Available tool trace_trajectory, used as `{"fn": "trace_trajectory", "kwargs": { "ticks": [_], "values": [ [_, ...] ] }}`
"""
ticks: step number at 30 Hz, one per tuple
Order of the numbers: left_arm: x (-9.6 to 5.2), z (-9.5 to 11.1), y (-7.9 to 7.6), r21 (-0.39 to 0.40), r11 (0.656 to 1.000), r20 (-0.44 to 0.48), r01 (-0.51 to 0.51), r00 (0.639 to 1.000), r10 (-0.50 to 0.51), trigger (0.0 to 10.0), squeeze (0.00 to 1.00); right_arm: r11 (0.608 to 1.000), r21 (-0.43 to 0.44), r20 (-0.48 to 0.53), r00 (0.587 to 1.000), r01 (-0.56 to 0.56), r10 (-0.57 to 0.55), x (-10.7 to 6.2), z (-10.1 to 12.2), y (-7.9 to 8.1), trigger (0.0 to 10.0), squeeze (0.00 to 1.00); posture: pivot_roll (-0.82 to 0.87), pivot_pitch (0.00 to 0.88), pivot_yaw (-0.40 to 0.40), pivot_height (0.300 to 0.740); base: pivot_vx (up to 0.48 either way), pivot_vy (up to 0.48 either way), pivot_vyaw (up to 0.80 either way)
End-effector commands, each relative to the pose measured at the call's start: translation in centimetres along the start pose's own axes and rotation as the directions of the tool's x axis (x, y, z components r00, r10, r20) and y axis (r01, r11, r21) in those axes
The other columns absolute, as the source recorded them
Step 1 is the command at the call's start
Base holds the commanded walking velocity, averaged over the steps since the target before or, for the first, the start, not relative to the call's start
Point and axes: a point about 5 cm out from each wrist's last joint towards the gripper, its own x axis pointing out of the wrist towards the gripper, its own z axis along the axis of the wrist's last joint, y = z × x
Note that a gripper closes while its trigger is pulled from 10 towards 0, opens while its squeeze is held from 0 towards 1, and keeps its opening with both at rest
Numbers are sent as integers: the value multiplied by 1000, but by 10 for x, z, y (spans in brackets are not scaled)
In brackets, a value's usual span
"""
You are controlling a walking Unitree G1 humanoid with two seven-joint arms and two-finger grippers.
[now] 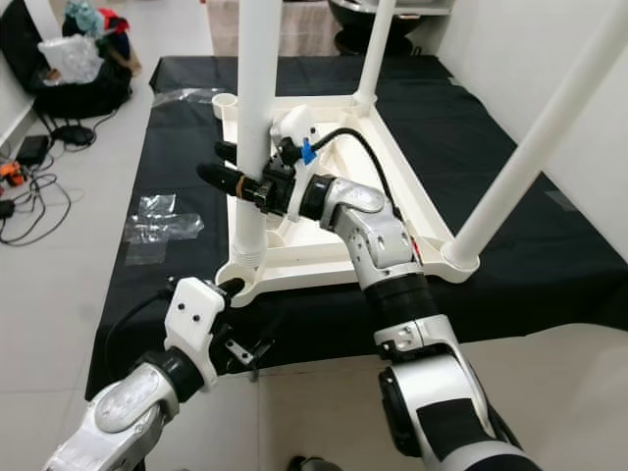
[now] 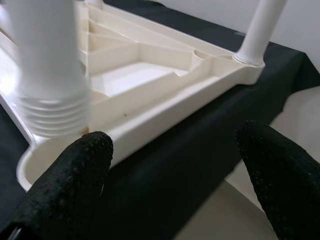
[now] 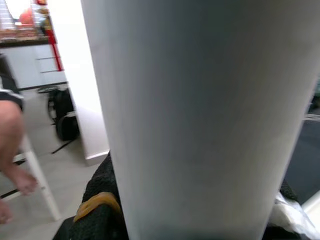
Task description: Building children table
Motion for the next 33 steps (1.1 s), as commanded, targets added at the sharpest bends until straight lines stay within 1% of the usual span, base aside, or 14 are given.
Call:
{"fn": "trace_trajectory", "kwargs": {
  "ticks": [1,3,6,7,8,11,16,18,23,24,25,27,30,33],
  "values": [
    [-10,0,-8,-26,999,-23,47,999,-48,10000,0,996,-37,7,997,-77,78,8,5,5,10000,0,81,177,-90,740,0,0,0],
    [-17,2,-9,-1,999,-18,38,999,-38,10000,0,995,-32,16,995,-97,98,10,8,4,10000,0,86,186,-92,740,0,0,0],
    [-22,6,-7,46,999,1,-6,1000,6,10000,0,992,-38,14,992,-124,124,10,10,2,10000,0,91,193,-95,740,0,0,0],
    [-22,6,-7,46,999,1,-6,1000,6,10000,0,992,-38,14,992,-124,124,10,10,2,10000,0,91,193,-95,740,0,0,0],
    [-25,8,-5,82,996,9,-43,999,42,10000,0,987,-43,4,988,-153,153,9,11,2,10000,0,92,194,-96,740,0,0,0],
    [-26,8,-4,80,995,8,-64,998,63,10000,0,984,-51,3,985,-173,174,6,12,0,10000,0,94,193,-98,740,0,0,0],
    [-23,7,-5,81,995,7,-58,998,58,10000,0,983,-67,10,986,-168,169,4,15,-3,10000,0,93,181,-94,740,0,0,0],
    [-20,7,-5,86,995,5,-50,999,50,10000,0,986,-81,35,988,-147,150,1,23,-7,10000,0,90,167,-91,740,0,0,0],
    [-18,8,-3,93,995,7,-46,999,45,10000,0,987,-106,56,991,-117,123,-4,29,-13,10000,0,86,150,-85,740,0,0,0],
    [-18,8,-3,95,994,7,-47,999,47,10000,0,990,-112,52,995,-83,90,-5,28,-17,10000,0,86,141,-82,740,0,0,0],
    [-18,8,-3,95,994,7,-47,999,47,10000,0,990,-112,52,995,-83,90,-5,28,-17,10000,0,86,141,-82,740,0,0,0],
    [-18,6,-2,104,993,6,-48,999,48,10000,0,990,-138,41,999,-5,11,-8,25,-23,10000,0,90,132,-80,740,0,0,800],
    [-17,5,-1,107,993,3,-51,999,50,10000,0,991,-133,40,999,11,-6,-9,24,-26,10000,0,89,130,-77,740,0,0,673],
    [-17,3,1,109,993,-2,-52,999,53,10000,0,994,-110,18,1000,-15,17,-10,21,-25,10000,0,86,126,-73,740,0,0,279]
  ]
}}
